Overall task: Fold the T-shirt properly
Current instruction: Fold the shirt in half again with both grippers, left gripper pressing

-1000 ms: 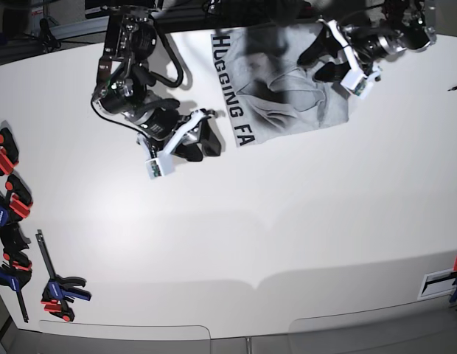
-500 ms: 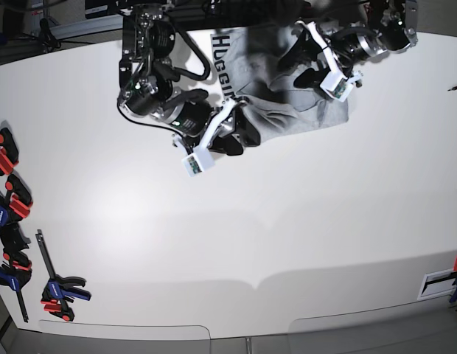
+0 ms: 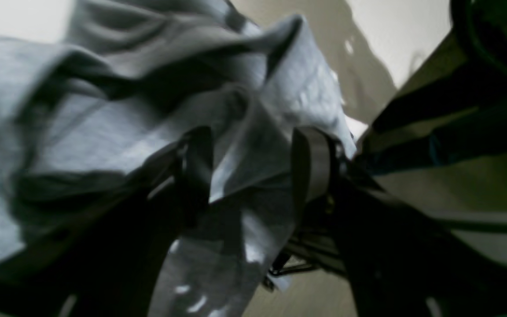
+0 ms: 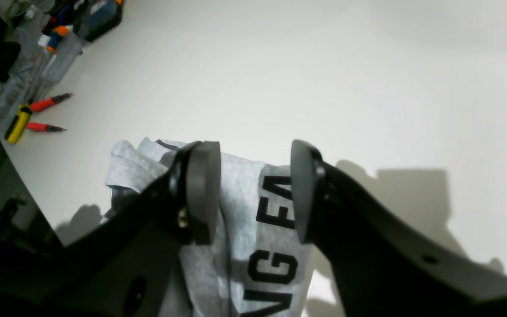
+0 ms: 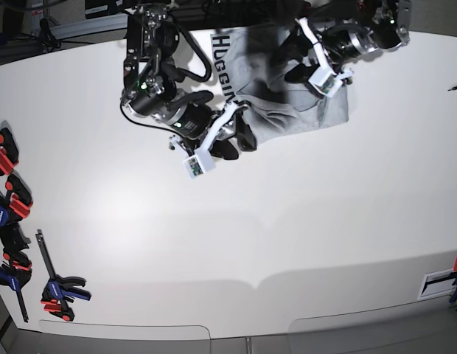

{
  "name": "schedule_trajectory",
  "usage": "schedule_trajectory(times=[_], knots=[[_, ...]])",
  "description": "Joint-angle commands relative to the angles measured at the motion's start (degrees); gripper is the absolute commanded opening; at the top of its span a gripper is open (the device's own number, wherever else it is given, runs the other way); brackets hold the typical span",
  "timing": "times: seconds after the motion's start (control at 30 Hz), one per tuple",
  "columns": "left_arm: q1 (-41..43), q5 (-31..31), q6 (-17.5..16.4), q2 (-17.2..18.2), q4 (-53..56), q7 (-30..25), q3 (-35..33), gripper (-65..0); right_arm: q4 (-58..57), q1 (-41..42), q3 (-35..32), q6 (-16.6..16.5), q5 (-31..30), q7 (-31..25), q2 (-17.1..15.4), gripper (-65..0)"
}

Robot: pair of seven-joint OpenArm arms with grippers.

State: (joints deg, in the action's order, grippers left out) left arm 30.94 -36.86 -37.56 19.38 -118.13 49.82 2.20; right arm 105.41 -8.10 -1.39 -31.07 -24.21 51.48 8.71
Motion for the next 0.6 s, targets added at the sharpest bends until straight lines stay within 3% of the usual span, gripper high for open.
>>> schedule_trajectory(times=[0.0, 0.1, 0.23, 0.5, 0.57], knots=[[0.15, -0.59, -0.13, 0.31, -0.72, -1.31, -0.46, -39.0, 1.2, 0.79, -0.09, -0.02, -1.25, -1.53, 0.29, -40.6], [0.15, -0.61, -0.17, 0.31, -0.72, -1.33, -1.14, -46.1, 1.2, 0.79, -0.09, -0.02, -1.25, -1.53, 0.29, -40.6], [0.17, 0.26, -0.15, 0.33, -0.72, -1.05, -1.14, -64.0, 1.2, 0.79, -0.09, -0.02, -1.22, -1.53, 0.29, -40.6], [0.22, 2.34, -0.07, 1.36, -1.03, 7.41, -1.05, -65.0, 1.2, 0.79, -0.09, 0.0, 3.08, -2.27, 0.29, -40.6], [0.37, 2.34, 1.38, 2.27, -1.75, 9.16, -1.05, -65.0, 1.2, 0.79, -0.09, 0.02, 3.06, -2.43, 0.22, -40.6]])
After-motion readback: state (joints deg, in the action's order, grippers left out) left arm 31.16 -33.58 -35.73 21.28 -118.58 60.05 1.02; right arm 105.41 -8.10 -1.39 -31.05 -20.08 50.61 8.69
